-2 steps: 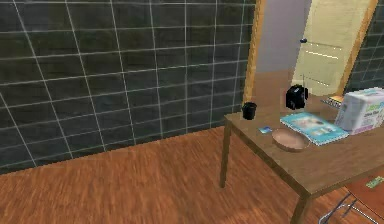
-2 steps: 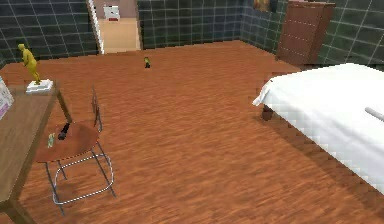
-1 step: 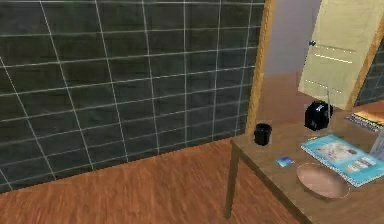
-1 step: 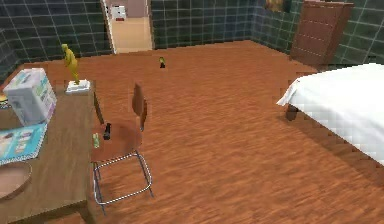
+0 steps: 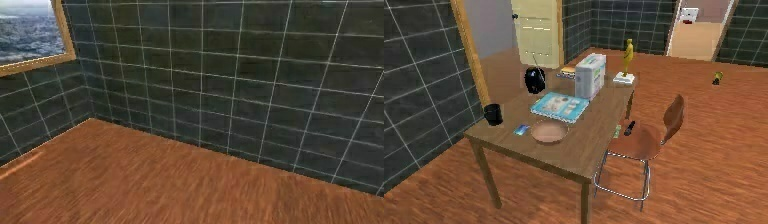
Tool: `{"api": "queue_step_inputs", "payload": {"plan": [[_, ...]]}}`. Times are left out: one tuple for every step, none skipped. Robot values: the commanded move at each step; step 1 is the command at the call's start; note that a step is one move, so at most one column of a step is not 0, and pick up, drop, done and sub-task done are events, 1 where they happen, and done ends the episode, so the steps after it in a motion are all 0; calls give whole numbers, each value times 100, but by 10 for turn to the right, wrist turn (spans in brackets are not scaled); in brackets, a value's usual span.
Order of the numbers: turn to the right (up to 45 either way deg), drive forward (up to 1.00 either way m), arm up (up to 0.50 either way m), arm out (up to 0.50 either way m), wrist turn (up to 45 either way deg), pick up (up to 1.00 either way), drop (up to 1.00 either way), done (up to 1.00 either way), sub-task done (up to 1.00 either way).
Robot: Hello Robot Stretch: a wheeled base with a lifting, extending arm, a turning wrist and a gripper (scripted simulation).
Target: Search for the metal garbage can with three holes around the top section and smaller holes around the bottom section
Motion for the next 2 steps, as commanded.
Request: {"api": "queue_step_inputs", "payload": {"plan": [[-150, 0, 0, 0, 0, 0, 0, 0, 0], [0, 55, 0, 0, 0, 0, 0, 0, 0]]}}
